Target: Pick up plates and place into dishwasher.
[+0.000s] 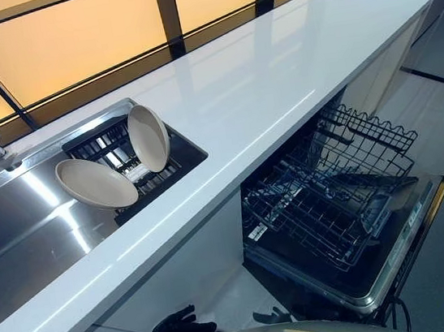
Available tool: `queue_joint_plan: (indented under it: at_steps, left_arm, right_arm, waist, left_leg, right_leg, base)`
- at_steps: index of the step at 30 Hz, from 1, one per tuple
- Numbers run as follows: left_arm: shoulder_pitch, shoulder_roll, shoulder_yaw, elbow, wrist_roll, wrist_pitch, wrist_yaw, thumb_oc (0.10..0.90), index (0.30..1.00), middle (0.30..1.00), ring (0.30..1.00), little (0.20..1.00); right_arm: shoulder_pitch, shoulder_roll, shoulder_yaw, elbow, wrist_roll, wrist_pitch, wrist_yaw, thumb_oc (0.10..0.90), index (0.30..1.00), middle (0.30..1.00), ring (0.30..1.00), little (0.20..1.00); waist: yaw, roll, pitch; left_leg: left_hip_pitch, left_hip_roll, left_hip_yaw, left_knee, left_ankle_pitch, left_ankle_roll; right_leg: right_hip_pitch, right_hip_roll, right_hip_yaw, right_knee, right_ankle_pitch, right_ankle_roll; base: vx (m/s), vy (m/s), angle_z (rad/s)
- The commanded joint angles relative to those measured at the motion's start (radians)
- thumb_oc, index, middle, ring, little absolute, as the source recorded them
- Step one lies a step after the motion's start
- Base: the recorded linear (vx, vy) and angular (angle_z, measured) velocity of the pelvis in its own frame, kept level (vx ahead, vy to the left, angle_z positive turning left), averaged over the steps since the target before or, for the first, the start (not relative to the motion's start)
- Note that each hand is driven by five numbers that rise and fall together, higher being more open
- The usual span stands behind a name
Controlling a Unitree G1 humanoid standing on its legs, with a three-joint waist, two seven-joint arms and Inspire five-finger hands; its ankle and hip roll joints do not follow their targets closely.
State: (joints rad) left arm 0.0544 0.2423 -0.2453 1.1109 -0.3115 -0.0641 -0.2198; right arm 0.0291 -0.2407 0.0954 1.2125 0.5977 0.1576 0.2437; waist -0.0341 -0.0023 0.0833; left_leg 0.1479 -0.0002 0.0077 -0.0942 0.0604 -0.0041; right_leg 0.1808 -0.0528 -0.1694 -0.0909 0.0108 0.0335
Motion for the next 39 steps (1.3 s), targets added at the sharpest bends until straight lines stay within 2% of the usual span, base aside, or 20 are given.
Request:
queue_joint_plan:
  at_steps: [1,3,5,8,9,10,12,15,17,22,24,26,30,31,32,34,36,37,38,39]
  left_arm:
    - [-0.123,-0.001,-0.043,-0.079,0.05,-0.116,-0.041,0.8,0.9,0.9,0.9,0.9]
    - [-0.134,0.009,-0.054,-0.139,0.023,-0.11,-0.072,0.8,0.9,0.9,0.9,0.9]
    - [-0.155,0.03,-0.07,-0.26,-0.042,-0.075,-0.132,0.8,0.9,0.9,0.9,0.9]
    - [-0.183,0.05,-0.091,-0.447,-0.2,0.015,-0.215,0.8,0.9,0.9,0.9,0.9]
    - [-0.188,0.049,-0.091,-0.476,-0.248,0.028,-0.249,0.8,0.9,0.9,0.9,0.9]
    - [-0.198,0.035,-0.088,-0.552,-0.345,0.083,-0.309,0.8,0.9,0.9,0.9,0.9]
    - [-0.203,0.022,-0.091,-0.606,-0.446,0.134,-0.351,0.8,0.9,0.9,0.9,0.9]
    - [-0.214,-0.039,-0.096,-0.788,-0.65,0.304,-0.414,0.8,0.9,0.9,0.9,0.9]
    - [-0.227,-0.069,-0.119,-0.879,-0.746,0.376,-0.444,0.8,0.9,0.9,0.9,0.9]
    - [-0.271,-0.131,-0.168,-1.062,-0.964,0.522,-0.519,0.8,0.9,0.9,0.9,0.9]
    - [-0.292,-0.146,-0.197,-1.137,-1.03,0.531,-0.539,0.8,0.9,0.9,0.9,0.9]
    - [-0.316,-0.146,-0.214,-1.189,-1.059,0.501,-0.553,0.8,0.9,0.9,0.9,0.9]
    - [-0.371,-0.152,-0.197,-1.325,-1.285,0.459,-0.52,0.8,0.9,0.9,0.9,0.9]
    - [-0.388,-0.149,-0.191,-1.351,-1.307,0.408,-0.518,0.8,0.9,0.9,0.9,0.9]
    - [-0.406,-0.144,-0.178,-1.382,-1.273,0.328,-0.5,0.8,0.9,0.9,0.9,0.9]
    - [-0.425,-0.116,-0.145,-1.421,-1.12,0.161,-0.474,0.8,0.9,0.9,0.9,0.9]
    - [-0.43,-0.085,-0.11,-1.439,-0.992,0.048,-0.418,0.8,0.9,0.9,0.9,0.9]
    - [-0.43,-0.078,-0.102,-1.442,-0.957,0.019,-0.393,0.8,0.9,0.9,0.9,0.9]
    - [-0.434,-0.02,-0.05,-1.442,-0.85,-0.081,-0.337,0.8,0.9,0.9,0.9,0.9]
    - [-0.433,0.005,-0.028,-1.441,-0.802,-0.123,-0.318,0.8,0.9,0.9,0.9,0.9]
  right_arm:
    - [-0.058,0.029,0.032,0.018,-0.015,0.059,0.043,0.8,0.9,0.9,0.9,0.9]
    - [-0.058,0.021,0.031,0.01,-0.018,0.066,0.046,0.8,0.9,0.9,0.9,0.9]
    - [-0.057,0.011,0.028,-0.01,-0.023,0.083,0.047,0.8,0.9,0.9,0.9,0.9]
    - [-0.052,0.002,0.025,-0.038,-0.03,0.106,0.051,0.8,0.9,0.9,0.9,0.9]
    - [-0.051,0.001,0.023,-0.043,-0.032,0.11,0.053,0.8,0.9,0.9,0.9,0.9]
    - [-0.051,0.002,0.019,-0.052,-0.033,0.122,0.056,0.8,0.9,0.9,0.9,0.9]
    - [-0.051,0.005,0.02,-0.06,-0.031,0.131,0.056,0.8,0.9,0.9,0.9,0.9]
    - [-0.052,0.022,0.027,-0.09,-0.021,0.157,0.025,0.8,0.9,0.9,0.9,0.9]
    - [-0.054,0.024,0.036,-0.108,-0.014,0.169,0.008,0.8,0.9,0.9,0.9,0.9]
    - [-0.063,0.028,0.058,-0.137,0.005,0.188,-0.012,0.8,0.9,0.9,0.9,0.9]
    - [-0.065,0.032,0.071,-0.136,0.008,0.183,-0.017,0.8,0.9,0.9,0.9,0.9]
    - [-0.066,0.036,0.076,-0.133,0.005,0.177,-0.019,0.8,0.9,0.9,0.9,0.9]
    - [-0.064,0.043,0.085,-0.118,-0.005,0.148,-0.018,0.8,0.9,0.9,0.9,0.9]
    - [-0.061,0.05,0.088,-0.116,-0.005,0.14,-0.025,0.8,0.9,0.9,0.9,0.9]
    - [-0.059,0.056,0.092,-0.114,-0.003,0.129,-0.031,0.8,0.9,0.9,0.9,0.9]
    - [-0.051,0.061,0.089,-0.12,0.004,0.12,-0.033,0.8,0.9,0.9,0.9,0.9]
    - [-0.041,0.064,0.086,-0.129,0.011,0.117,-0.036,0.8,0.9,0.9,0.9,0.9]
    - [-0.039,0.064,0.085,-0.132,0.013,0.118,-0.037,0.8,0.9,0.9,0.9,0.9]
    - [-0.023,0.067,0.081,-0.14,0.019,0.112,-0.044,0.8,0.9,0.9,0.9,0.9]
    - [-0.016,0.067,0.08,-0.14,0.019,0.107,-0.046,0.8,0.9,0.9,0.9,0.9]
  waist:
    - [-0.003,0.013,0.039]
    - [-0.004,0.015,0.041]
    - [-0.006,0.016,0.045]
    - [-0.006,0.015,0.044]
    - [-0.005,0.014,0.043]
    - [-0.004,0.011,0.041]
    - [-0.004,0.008,0.041]
    - [-0.002,-0.004,0.042]
    - [-0.004,-0.01,0.047]
    - [-0.015,-0.019,0.053]
    - [-0.021,-0.02,0.052]
    - [-0.026,-0.021,0.051]
    - [-0.033,-0.017,0.049]
    - [-0.035,-0.017,0.047]
    - [-0.037,-0.017,0.046]
    - [-0.037,-0.017,0.042]
    - [-0.036,-0.015,0.04]
    - [-0.036,-0.015,0.04]
    - [-0.031,-0.012,0.036]
    - [-0.029,-0.012,0.035]
  left_leg:
    - [0.027,-0.062,0.053,0.007,-0.093,0.043]
    - [0.026,-0.061,0.054,0.007,-0.094,0.042]
    - [0.023,-0.06,0.055,0.007,-0.095,0.043]
    - [0.019,-0.06,0.056,0.007,-0.096,0.045]
    - [0.018,-0.06,0.056,0.007,-0.096,0.046]
    - [0.017,-0.059,0.055,0.007,-0.097,0.046]
    - [0.016,-0.058,0.054,0.007,-0.098,0.047]
    - [0.013,-0.06,0.049,0.007,-0.104,0.05]
    - [0.011,-0.06,0.048,0.007,-0.106,0.052]
    - [0.009,-0.059,0.05,0.007,-0.114,0.056]
    - [0.008,-0.059,0.052,0.007,-0.117,0.057]
    - [0.007,-0.06,0.052,0.007,-0.118,0.057]
    - [0.005,-0.063,0.047,0.007,-0.121,0.06]
    - [0.004,-0.064,0.046,0.007,-0.122,0.06]
    - [0.005,-0.065,0.043,0.007,-0.123,0.06]
    - [0.005,-0.066,0.04,0.007,-0.122,0.059]
    - [0.005,-0.067,0.036,0.007,-0.12,0.059]
    - [0.006,-0.067,0.035,0.007,-0.119,0.059]
    - [0.006,-0.069,0.03,0.007,-0.118,0.06]
    - [0.007,-0.07,0.028,0.007,-0.118,0.06]
  right_leg:
    - [-0.029,0.084,0.052,0.043,-0.026,0.0]
    - [-0.031,0.085,0.054,0.045,-0.026,0.001]
    - [-0.034,0.085,0.056,0.045,-0.025,0.004]
    - [-0.039,0.084,0.056,0.045,-0.02,0.006]
    - [-0.04,0.083,0.056,0.044,-0.018,0.006]
    - [-0.04,0.082,0.055,0.043,-0.017,0.007]
    - [-0.041,0.081,0.056,0.045,-0.015,0.008]
    - [-0.044,0.077,0.055,0.044,-0.01,0.01]
    - [-0.045,0.076,0.057,0.042,-0.006,0.01]
    - [-0.046,0.077,0.069,0.034,0.001,0.006]
    - [-0.046,0.077,0.075,0.03,0.002,0.003]
    - [-0.045,0.078,0.078,0.026,0.004,0.002]
    - [-0.046,0.078,0.081,0.022,0.003,0.001]
    - [-0.044,0.077,0.08,0.021,0.003,0.001]
    - [-0.043,0.077,0.078,0.02,0.003,0.001]
    - [-0.041,0.076,0.075,0.019,0.001,0.001]
    - [-0.04,0.077,0.074,0.019,0.0,0.001]
    - [-0.039,0.077,0.074,0.019,-0.001,0.001]
    - [-0.035,0.076,0.07,0.015,-0.002,0.002]
    - [-0.033,0.076,0.068,0.014,-0.003,0.002]
  base:
    - [-0.02,0.016,-0.03]
    - [-0.02,0.013,-0.05]
    - [-0.02,0.009,-0.05]
    - [-0.01,-0.001,-0.02]
    - [0.0,0.0,0.0]
    - [0.0,0.0,0.0]
    - [0.0,0.0,0.0]
    - [0.02,-0.038,0.01]
    - [-0.01,-0.037,0.01]
    - [0.0,0.0,0.0]
    - [0.0,0.0,0.0]
    - [0.0,0.0,0.0]
    - [0.0,0.0,0.0]
    - [0.0,0.0,0.0]
    - [0.0,0.0,0.0]
    - [0.0,0.0,0.0]
    - [0.0,0.0,0.0]
    - [0.01,-0.003,0.04]
    - [0.01,-0.002,0.04]
    - [0.02,-0.001,0.03]
